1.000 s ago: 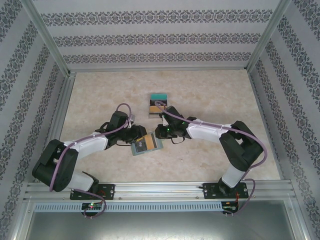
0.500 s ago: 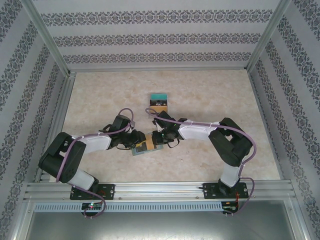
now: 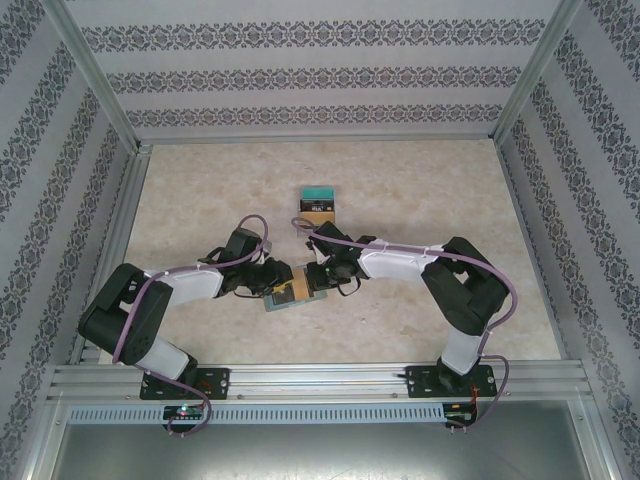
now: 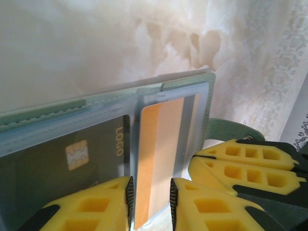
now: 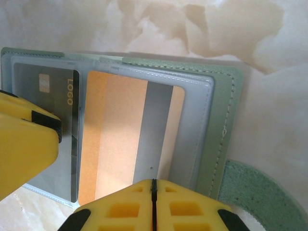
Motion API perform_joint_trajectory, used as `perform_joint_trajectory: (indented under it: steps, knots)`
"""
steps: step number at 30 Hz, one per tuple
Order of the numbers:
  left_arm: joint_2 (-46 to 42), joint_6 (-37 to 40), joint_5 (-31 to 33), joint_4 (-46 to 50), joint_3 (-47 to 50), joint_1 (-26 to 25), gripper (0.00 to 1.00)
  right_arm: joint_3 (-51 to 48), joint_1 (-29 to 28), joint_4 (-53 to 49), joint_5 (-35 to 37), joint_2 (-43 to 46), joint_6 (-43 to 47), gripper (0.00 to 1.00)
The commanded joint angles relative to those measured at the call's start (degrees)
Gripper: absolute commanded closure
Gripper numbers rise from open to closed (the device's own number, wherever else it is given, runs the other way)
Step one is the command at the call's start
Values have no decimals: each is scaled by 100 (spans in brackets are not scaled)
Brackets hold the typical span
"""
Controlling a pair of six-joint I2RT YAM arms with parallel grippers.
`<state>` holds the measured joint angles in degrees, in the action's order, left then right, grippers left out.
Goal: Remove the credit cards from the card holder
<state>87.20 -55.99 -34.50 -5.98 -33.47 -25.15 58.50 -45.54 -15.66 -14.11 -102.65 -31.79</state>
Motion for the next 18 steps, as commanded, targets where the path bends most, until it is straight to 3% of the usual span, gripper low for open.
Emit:
perform_joint_trajectory:
  steps: [1, 18]
  knots:
    - [151, -8, -133, -60, -115, -54, 71, 125, -29, -19, -79, -187, 59, 89]
    - [465, 45, -277, -71, -210, -69, 83, 241, -96, 26, -224, -362, 24, 89]
